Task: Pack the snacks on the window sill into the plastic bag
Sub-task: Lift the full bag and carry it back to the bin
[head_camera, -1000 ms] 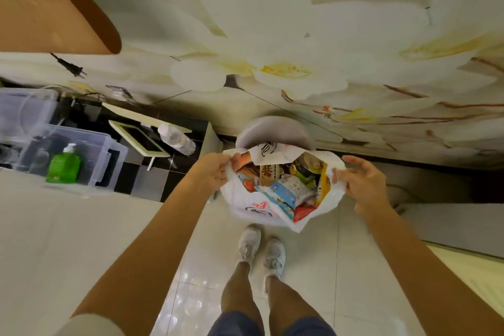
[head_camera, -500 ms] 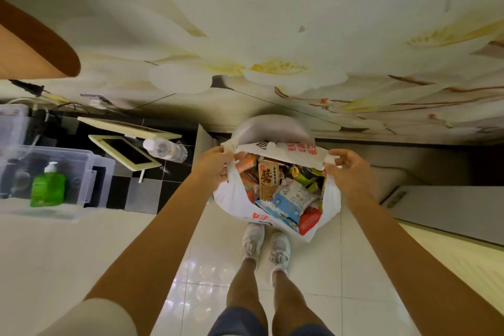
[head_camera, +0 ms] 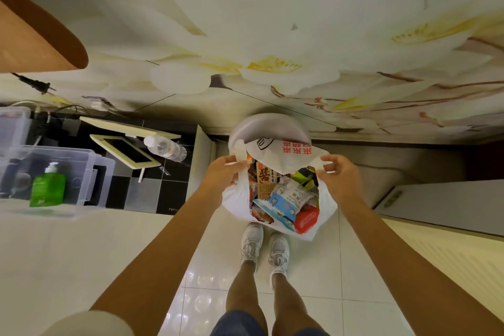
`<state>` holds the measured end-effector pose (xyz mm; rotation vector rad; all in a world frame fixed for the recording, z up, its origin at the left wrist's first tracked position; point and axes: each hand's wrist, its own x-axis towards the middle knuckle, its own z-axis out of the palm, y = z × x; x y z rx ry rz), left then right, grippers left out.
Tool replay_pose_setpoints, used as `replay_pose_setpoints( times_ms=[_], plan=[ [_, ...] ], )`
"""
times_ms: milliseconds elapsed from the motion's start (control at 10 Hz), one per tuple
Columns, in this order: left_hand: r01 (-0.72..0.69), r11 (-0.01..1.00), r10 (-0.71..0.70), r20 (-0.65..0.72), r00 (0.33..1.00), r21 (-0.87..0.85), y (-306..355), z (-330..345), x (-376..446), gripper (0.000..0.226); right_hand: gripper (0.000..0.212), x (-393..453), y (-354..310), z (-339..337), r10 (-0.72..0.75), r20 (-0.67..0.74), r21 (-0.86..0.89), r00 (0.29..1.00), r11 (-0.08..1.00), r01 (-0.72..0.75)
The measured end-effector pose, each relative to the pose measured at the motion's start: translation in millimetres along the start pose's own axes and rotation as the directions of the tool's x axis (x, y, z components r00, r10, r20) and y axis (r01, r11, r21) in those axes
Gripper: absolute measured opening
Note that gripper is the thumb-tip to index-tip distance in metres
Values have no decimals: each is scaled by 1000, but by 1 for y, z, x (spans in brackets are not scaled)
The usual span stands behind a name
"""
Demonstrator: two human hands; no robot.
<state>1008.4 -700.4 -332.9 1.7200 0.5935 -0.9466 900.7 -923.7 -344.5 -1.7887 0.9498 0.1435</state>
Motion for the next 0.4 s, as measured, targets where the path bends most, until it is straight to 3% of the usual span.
replay_pose_setpoints(
  times_ms=[200,400],
  plan=[
    [-88,996,88,1,996,3,-11,3,-25,38,21,-27,6,-12,-42,-17,-3,999,999,42],
    [-254,967,255,-64,965,27,-16,3,-63,28,20,-48,7,-34,-91,-47,-25,995,996,90]
  ],
)
